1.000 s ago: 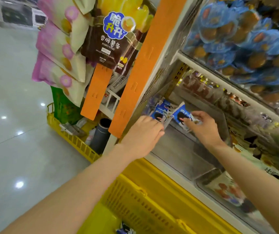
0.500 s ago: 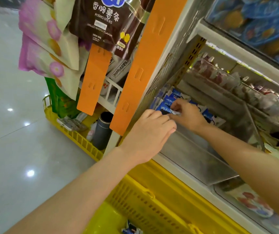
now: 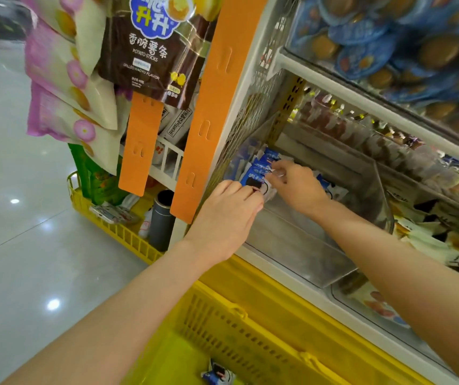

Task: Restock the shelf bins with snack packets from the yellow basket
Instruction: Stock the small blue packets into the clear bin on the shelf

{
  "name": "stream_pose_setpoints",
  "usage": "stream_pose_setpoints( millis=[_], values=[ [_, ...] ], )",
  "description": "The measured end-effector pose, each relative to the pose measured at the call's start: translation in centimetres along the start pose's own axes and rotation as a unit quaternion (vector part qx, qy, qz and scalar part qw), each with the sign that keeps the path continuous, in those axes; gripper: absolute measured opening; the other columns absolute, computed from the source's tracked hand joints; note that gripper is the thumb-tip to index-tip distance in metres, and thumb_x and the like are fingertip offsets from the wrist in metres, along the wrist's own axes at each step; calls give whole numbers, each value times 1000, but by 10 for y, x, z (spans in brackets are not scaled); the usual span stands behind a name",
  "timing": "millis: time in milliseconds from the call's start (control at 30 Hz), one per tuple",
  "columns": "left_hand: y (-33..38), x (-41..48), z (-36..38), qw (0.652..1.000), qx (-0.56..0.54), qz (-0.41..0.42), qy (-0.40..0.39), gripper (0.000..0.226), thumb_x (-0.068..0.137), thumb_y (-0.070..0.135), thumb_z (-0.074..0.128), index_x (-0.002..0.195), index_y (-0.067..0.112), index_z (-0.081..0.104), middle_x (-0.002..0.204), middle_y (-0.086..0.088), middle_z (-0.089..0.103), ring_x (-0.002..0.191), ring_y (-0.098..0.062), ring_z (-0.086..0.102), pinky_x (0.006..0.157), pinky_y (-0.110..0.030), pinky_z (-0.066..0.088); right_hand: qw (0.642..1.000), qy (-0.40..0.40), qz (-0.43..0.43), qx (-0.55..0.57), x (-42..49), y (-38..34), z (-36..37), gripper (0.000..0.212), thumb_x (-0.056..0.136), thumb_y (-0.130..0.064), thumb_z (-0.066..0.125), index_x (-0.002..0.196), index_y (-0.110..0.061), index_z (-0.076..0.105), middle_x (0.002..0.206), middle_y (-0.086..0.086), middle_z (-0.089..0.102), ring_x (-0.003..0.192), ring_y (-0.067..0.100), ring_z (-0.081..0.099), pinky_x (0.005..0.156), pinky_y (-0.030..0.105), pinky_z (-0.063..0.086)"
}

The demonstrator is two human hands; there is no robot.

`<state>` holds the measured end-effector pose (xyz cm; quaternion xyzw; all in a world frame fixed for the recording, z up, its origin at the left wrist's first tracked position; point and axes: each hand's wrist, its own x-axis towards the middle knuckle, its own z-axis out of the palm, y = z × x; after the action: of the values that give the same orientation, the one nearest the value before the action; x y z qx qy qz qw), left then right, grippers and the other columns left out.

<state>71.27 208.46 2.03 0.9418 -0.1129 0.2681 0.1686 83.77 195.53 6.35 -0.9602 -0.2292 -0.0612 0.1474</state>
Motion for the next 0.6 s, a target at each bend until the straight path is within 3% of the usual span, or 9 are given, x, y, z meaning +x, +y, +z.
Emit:
stream_pose_setpoints(
  millis=[67, 167, 267, 367, 500, 600],
  values=[
    [2, -1, 1, 1000, 5, -5, -4, 28, 97, 24, 36, 112, 15, 57, 108, -2, 61, 104, -21, 50, 101, -35, 31, 998, 30, 8, 61, -25, -4, -12, 37, 95, -31, 49, 128, -13, 53, 115, 8, 65, 104, 21, 62, 90, 37, 50],
    [7, -5, 1, 1000, -2, -18, 3, 30, 99, 26, 35, 117, 14, 55, 115, -4, 58, 114, -21, 47, 112, -34, 19, 998, 37, -13, 51, -76, -6, -24, 37, 97, -38, 40, 128, -20, 52, 108, 1, 66, 93, 14, 63, 74, 27, 47],
    [12, -12, -1, 1000, -11, -22, -7, 33, 99, 26, 34, 126, 15, 48, 128, -4, 51, 129, -20, 37, 115, -30, 8, 998, 11, -57, 5, -126, 0, -26, 41, 98, -37, 37, 136, -21, 44, 128, 0, 57, 113, 16, 57, 91, 31, 47],
    [16, -22, -4, 999, -38, -30, -25, 40, 99, 24, 35, 138, 16, 38, 145, -3, 37, 140, -19, 21, 113, -26, 5, 995, 8, -89, -52, -161, 10, -25, 47, 99, -34, 38, 142, -19, 34, 142, 1, 44, 128, 16, 45, 105, 29, 35],
    [41, -42, -11, 991, -112, -67, -16, 37, 98, 26, 36, 134, 19, 43, 136, 1, 42, 129, -12, 32, 103, -21, 22, 992, 46, -86, -80, -197, 20, -24, 49, 97, -30, 44, 143, -14, 35, 146, 3, 39, 136, 16, 33, 110, 21, 15],
    [65, -69, -8, 990, -134, -52, -8, 31, 97, 28, 36, 124, 21, 50, 117, 6, 47, 110, -5, 37, 90, -15, 22, 991, 100, -77, -42, -228, 27, -15, 39, 93, -20, 54, 130, -10, 51, 131, 6, 54, 124, 22, 49, 106, 31, 34]
  ],
)
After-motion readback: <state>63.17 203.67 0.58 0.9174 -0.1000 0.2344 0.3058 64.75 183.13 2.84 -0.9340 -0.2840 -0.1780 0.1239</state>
